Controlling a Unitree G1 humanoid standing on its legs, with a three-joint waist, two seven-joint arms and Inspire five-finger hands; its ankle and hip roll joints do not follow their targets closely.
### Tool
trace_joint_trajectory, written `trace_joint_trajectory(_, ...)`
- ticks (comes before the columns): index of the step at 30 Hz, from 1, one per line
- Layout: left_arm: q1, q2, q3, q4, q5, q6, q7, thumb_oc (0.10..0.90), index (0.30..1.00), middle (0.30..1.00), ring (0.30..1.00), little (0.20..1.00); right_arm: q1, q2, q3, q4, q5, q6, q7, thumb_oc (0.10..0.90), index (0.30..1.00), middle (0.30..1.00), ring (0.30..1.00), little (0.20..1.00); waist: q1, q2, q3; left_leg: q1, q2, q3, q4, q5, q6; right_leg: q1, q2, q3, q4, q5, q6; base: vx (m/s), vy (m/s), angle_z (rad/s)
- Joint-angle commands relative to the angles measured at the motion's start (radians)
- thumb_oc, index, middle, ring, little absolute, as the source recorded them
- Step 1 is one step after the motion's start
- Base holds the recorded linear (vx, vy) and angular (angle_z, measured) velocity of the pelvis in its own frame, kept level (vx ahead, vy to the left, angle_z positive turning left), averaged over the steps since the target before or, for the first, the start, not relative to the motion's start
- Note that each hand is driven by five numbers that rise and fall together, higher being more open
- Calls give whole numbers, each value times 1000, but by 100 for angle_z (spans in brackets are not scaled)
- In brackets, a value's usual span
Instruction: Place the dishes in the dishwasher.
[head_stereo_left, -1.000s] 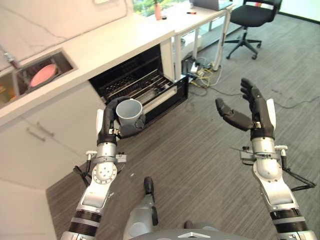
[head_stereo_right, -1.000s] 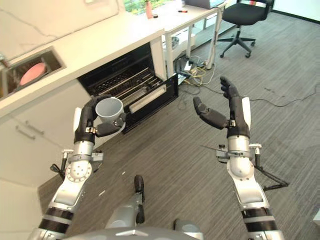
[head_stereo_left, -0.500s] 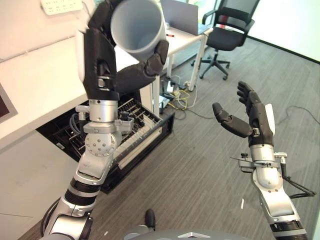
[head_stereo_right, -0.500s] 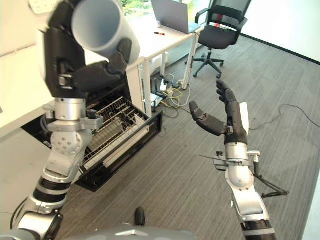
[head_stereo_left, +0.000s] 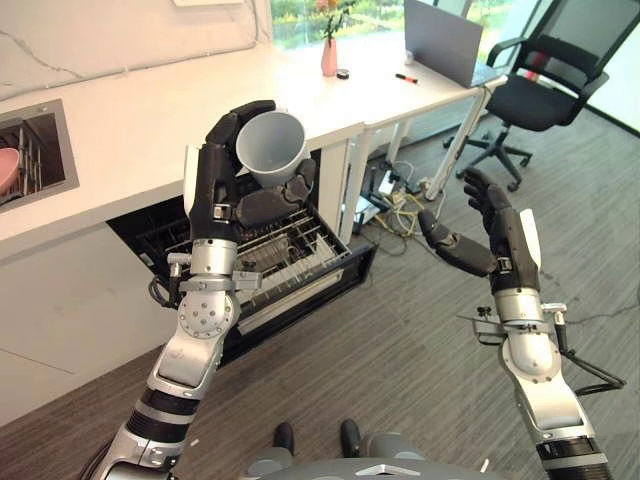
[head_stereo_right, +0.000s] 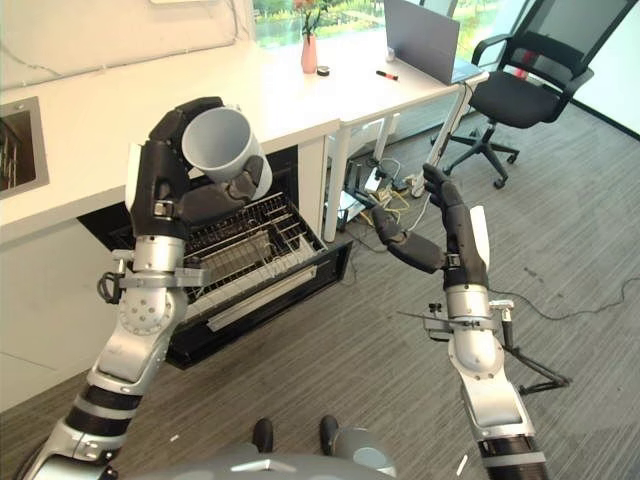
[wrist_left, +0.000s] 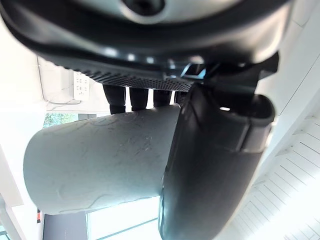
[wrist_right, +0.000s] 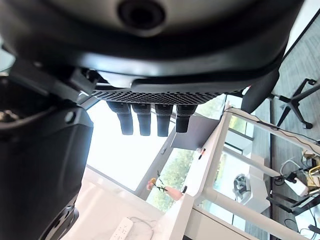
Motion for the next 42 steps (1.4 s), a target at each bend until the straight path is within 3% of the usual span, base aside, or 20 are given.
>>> trace_joint_trajectory(1,-28,29,65,-104,62,-94,-11,400,300,300,300,300,-86,-22,-55,-76,91,-91,4,800,900,900,900,900,-2,-19,-86,-27,-78,47,-25,-5,18,127,19,-1,-60,-22,27,23,-39,4)
trace_joint_trajectory(4,7,33,85,-110,66,-92,-19,400,300,300,300,300,-92,-16,-44,-58,125,-89,17,800,900,900,900,900,18,-13,-89,-20,-89,31,-25,1,23,146,15,4,-84,-25,20,16,-45,3)
trace_joint_trajectory(7,59,34,127,-118,58,-88,-26,400,300,300,300,300,-125,-31,-14,-16,131,-78,23,800,900,900,900,900,67,-9,-75,-45,-117,-133,-15,24,-3,150,-8,25,-99,-6,20,-61,38,7)
trace_joint_trajectory(9,43,35,120,-105,44,-93,-34,400,300,300,300,300,-119,-58,-60,-39,129,-80,14,800,900,900,900,900,43,-28,-59,-85,8,-79,21,7,-36,123,-110,25,-118,-2,57,-209,324,26)
trace_joint_trajectory(10,40,36,119,-102,44,-94,-34,400,300,300,300,300,-118,-58,-62,-40,129,-79,14,800,900,900,900,900,44,-28,-57,-92,8,-79,28,10,-37,118,-109,25,-116,2,58,-119,241,53)
trace_joint_trajectory(11,28,34,109,-94,39,-99,-37,400,300,300,300,300,-112,-60,-78,-46,140,-81,8,800,900,900,900,900,28,-29,-64,-88,72,-61,22,16,-46,103,-133,26,-130,-3,66,-103,236,71)
trace_joint_trajectory(12,17,30,93,-79,32,-104,-35,400,300,300,300,300,-104,-57,-92,-56,160,-89,2,800,900,900,900,900,11,-18,-73,-85,130,-49,-2,42,-62,88,-143,27,-149,-6,75,-66,453,63)
trace_joint_trajectory(13,-8,27,66,-55,25,-102,-36,400,300,300,300,300,-92,-58,-114,-65,186,-100,-8,800,900,900,900,900,-7,5,-75,-124,204,-51,-25,103,-109,88,-164,25,-182,-15,92,44,450,47)
trace_joint_trajectory(17,-57,25,5,6,25,-88,-46,400,300,300,300,300,-101,-59,-153,-78,204,-116,-37,800,900,900,900,900,-57,33,-75,-195,267,25,-25,113,-166,154,-233,4,-227,-32,136,144,358,68)
trace_joint_trajectory(21,-91,25,-36,35,32,-90,-60,400,300,300,300,300,-98,-37,-160,-113,183,-113,-42,800,900,900,900,900,-66,26,-81,-162,241,116,-16,95,-152,165,-311,20,-173,-22,177,220,416,-32)
trace_joint_trajectory(22,-108,27,-63,54,54,-88,-62,400,300,300,300,300,-104,-21,-150,-104,174,-111,-49,800,900,900,900,900,-61,17,-84,-154,219,138,-12,76,-132,150,-340,23,-126,15,183,137,282,-46)
trace_joint_trajectory(24,-125,30,-86,71,64,-83,-47,400,300,300,300,300,-108,14,-105,-89,151,-98,-67,800,900,900,900,900,-61,12,-80,-118,175,161,-15,37,-89,82,-349,46,39,114,153,187,432,-25)
trace_joint_trajectory(26,-132,32,-85,69,71,-76,-30,400,300,300,300,300,-115,25,-69,-82,145,-92,-51,800,900,900,900,900,-58,36,-50,-56,157,185,-21,15,-60,-8,-310,-42,216,131,136,220,565,-61)
trace_joint_trajectory(27,-141,32,-92,62,96,-68,-30,400,300,300,300,300,-102,19,-59,-94,133,-92,-40,800,900,900,900,900,-89,47,-40,-25,132,170,-25,2,-44,-63,-178,-33,287,70,134,319,564,-85)
trace_joint_trajectory(29,-146,23,-91,83,121,-57,-19,400,300,300,300,300,-90,9,-74,-90,124,-92,-47,800,900,900,900,900,-117,40,-49,-4,106,154,-25,-11,-31,-100,-27,-6,225,-10,104,266,332,-43)
trace_joint_trajectory(30,-148,22,-82,88,133,-53,-5,400,300,300,300,300,-96,7,-73,-91,134,-95,-52,800,900,900,900,900,-113,33,-54,5,90,164,-25,-30,-29,-96,-18,-29,173,-23,90,183,92,13)
trace_joint_trajectory(31,-149,19,-65,93,139,-47,15,400,300,300,300,300,-96,9,-69,-90,142,-97,-56,800,900,900,900,900,-95,13,-64,4,63,175,-25,-43,-30,-58,-53,-72,26,-21,68,160,-3,27)
trace_joint_trajectory(33,-106,17,-50,87,148,-45,9,400,300,300,300,300,-87,5,-49,-92,152,-102,-48,800,900,900,900,900,-80,11,-63,30,71,182,-25,-42,-22,-3,-97,-87,1,5,79,95,7,-3)
trace_joint_trajectory(34,-116,13,-61,105,151,-44,-4,400,300,300,300,300,-75,-5,-40,-99,163,-93,-21,800,900,900,900,900,-86,1,-74,29,63,178,-25,-43,-26,26,-85,-34,-34,-8,70,98,25,-25)
trace_joint_trajectory(42,-71,16,-26,101,163,-50,-22,400,300,300,300,300,-103,-27,-46,-89,210,-79,23,800,900,900,900,900,-60,10,-131,68,68,191,-25,-56,-51,164,-137,-76,-260,40,79,92,-29,4)
